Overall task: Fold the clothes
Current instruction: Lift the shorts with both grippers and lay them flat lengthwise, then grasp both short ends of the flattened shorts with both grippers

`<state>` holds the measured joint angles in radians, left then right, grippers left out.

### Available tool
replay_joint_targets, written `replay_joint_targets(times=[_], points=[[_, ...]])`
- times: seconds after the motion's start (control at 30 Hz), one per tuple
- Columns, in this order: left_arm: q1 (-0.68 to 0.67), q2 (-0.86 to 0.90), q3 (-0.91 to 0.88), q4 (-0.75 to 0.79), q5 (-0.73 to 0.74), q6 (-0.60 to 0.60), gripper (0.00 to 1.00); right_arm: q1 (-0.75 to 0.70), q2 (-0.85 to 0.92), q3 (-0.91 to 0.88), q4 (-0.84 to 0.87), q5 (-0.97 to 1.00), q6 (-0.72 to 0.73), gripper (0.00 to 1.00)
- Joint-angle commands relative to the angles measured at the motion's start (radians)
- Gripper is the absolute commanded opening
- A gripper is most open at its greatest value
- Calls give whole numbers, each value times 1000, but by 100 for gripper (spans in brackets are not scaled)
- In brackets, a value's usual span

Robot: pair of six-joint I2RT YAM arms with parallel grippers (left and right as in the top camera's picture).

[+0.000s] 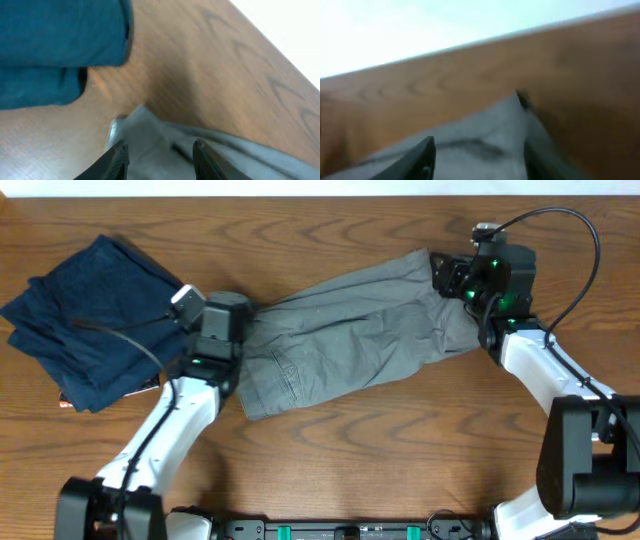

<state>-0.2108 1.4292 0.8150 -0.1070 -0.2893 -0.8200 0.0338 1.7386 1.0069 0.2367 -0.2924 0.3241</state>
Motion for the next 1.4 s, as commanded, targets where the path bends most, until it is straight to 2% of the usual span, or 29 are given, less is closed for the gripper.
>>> replay_joint_targets(times=[0.0, 0.1, 0.17, 0.27, 0.37, 0.63, 0.7, 0.8, 0.9, 1.03, 1.07, 1.13, 1.17, 1.27, 1.37], points=[[38, -49, 14, -101, 208, 64, 44, -25, -39, 11, -154, 38, -6, 50], [41, -49, 11, -261, 283, 64, 44, -35, -19, 11, -328, 98, -69, 50], [41, -42, 3, -329, 302, 64, 44, -32, 12, 11, -382, 101, -134, 52], [41, -20, -9, -376, 306, 64, 49, -31, 76, 11, -445, 104, -193, 53], [41, -3, -10, -387, 309, 64, 52, -32, 135, 11, -491, 144, -188, 48], [41, 2, -10, -415, 309, 64, 57, -55, 163, 11, -820, 483, 50, 47], [41, 2, -10, -436, 309, 64, 57, -55, 162, 11, -907, 541, 100, 43], [41, 2, -10, -473, 309, 64, 57, -55, 157, 11, -1023, 601, 184, 44], [41, 2, -10, -471, 345, 85, 62, -54, 129, 11, -1054, 590, 184, 47], [41, 2, -10, -392, 472, 177, 67, -52, 27, 11, -1059, 523, 184, 51], [41, 2, -10, -369, 493, 196, 67, -52, -5, 11, -1054, 505, 184, 54], [41, 2, -10, -325, 528, 223, 68, -52, -77, 11, -1027, 463, 175, 68], [41, 2, -10, -308, 548, 232, 68, -52, -111, 11, -999, 430, 144, 69], [40, 2, -10, -288, 595, 244, 67, -52, -174, 11, -923, 304, -1, 61], [23, 8, -11, -291, 596, 248, 67, -52, -178, 11, -911, 283, -51, 54]])
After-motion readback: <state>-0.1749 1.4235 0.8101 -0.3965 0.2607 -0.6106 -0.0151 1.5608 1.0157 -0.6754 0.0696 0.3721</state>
